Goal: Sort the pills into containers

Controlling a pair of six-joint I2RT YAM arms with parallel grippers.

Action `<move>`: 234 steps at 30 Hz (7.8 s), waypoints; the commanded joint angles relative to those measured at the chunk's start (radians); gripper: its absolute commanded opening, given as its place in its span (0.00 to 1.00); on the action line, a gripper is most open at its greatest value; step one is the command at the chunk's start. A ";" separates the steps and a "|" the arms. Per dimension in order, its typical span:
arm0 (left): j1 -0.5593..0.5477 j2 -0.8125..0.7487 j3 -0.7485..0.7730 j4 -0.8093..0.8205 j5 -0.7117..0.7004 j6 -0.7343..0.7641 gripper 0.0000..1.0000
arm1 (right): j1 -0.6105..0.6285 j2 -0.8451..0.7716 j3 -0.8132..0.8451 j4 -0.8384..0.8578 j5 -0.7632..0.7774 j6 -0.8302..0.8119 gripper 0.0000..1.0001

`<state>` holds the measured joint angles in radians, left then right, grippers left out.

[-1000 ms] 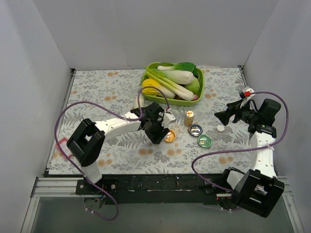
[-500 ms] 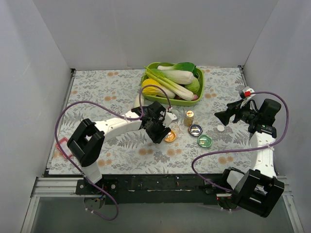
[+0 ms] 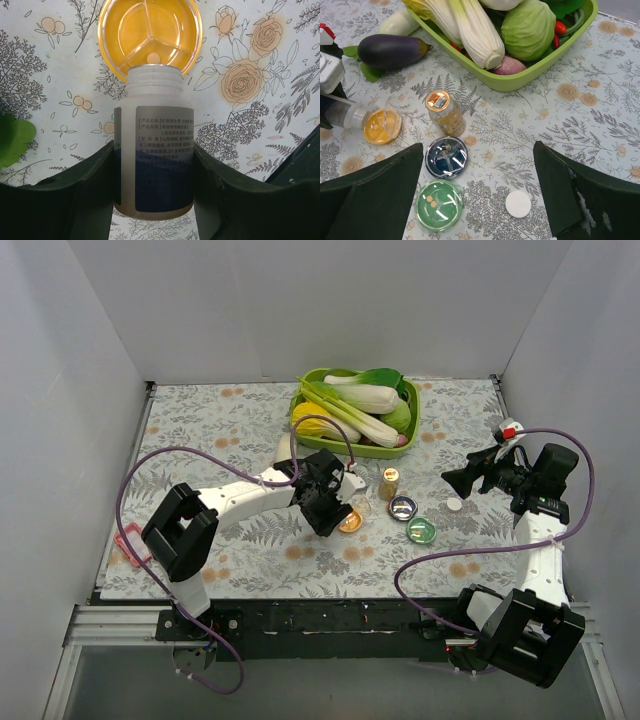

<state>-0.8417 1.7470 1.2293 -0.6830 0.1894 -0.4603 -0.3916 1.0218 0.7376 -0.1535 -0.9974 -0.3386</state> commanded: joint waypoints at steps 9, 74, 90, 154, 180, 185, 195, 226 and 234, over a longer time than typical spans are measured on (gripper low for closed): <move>-0.008 0.006 0.053 -0.020 -0.019 0.014 0.00 | -0.004 -0.002 -0.001 0.029 -0.006 0.009 0.98; -0.033 0.052 0.127 -0.105 -0.067 0.005 0.00 | -0.007 -0.005 -0.001 0.029 -0.004 0.009 0.98; -0.036 0.063 0.139 -0.116 -0.074 0.006 0.00 | -0.009 0.000 -0.001 0.028 -0.004 0.009 0.98; -0.060 0.098 0.182 -0.158 -0.127 0.017 0.00 | -0.010 0.000 -0.003 0.029 -0.004 0.009 0.98; -0.059 0.028 0.145 -0.081 -0.082 -0.021 0.00 | -0.010 0.001 -0.003 0.029 -0.006 0.009 0.98; -0.059 0.013 0.128 -0.063 -0.080 -0.031 0.00 | -0.010 0.003 -0.004 0.029 -0.006 0.009 0.98; -0.048 -0.032 0.068 -0.007 -0.051 -0.047 0.00 | -0.010 0.003 -0.004 0.031 -0.006 0.009 0.98; 0.018 -0.455 -0.497 0.649 0.100 -0.144 0.00 | -0.013 0.018 -0.037 0.055 -0.024 -0.005 0.98; 0.021 -0.578 -0.655 0.963 0.110 -0.161 0.00 | -0.013 0.027 -0.050 0.062 -0.043 -0.031 0.98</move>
<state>-0.8265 1.2652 0.6319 0.0372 0.2745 -0.6102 -0.3992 1.0435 0.6991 -0.1291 -1.0008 -0.3447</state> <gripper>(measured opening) 0.506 0.982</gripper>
